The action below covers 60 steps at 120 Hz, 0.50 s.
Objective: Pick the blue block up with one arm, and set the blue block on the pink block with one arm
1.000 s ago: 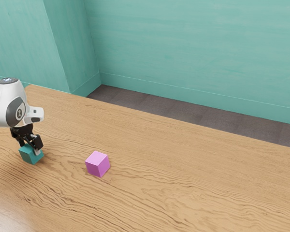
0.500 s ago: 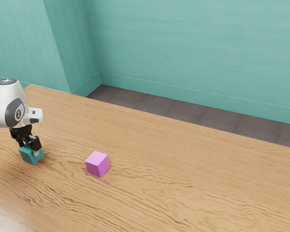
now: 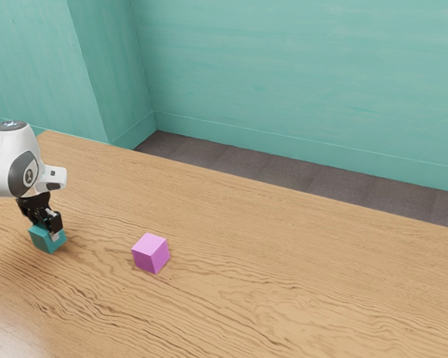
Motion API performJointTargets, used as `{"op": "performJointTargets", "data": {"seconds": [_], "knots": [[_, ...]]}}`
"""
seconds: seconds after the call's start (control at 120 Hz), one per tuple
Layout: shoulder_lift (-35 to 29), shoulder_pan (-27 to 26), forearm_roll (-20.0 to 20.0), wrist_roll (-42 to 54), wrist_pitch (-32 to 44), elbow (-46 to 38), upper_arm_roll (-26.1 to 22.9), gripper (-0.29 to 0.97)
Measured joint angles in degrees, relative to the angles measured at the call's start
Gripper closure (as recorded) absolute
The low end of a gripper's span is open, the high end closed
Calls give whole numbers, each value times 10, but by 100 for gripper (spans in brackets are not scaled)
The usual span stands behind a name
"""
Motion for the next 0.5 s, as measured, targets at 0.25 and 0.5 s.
{"op": "performJointTargets", "data": {"seconds": [0.25, 0.5], "knots": [[-63, -2, -17, -4, -28, -1, -52, 33], [-155, 1, -42, -42, -84, -25, -159, 35]]}}
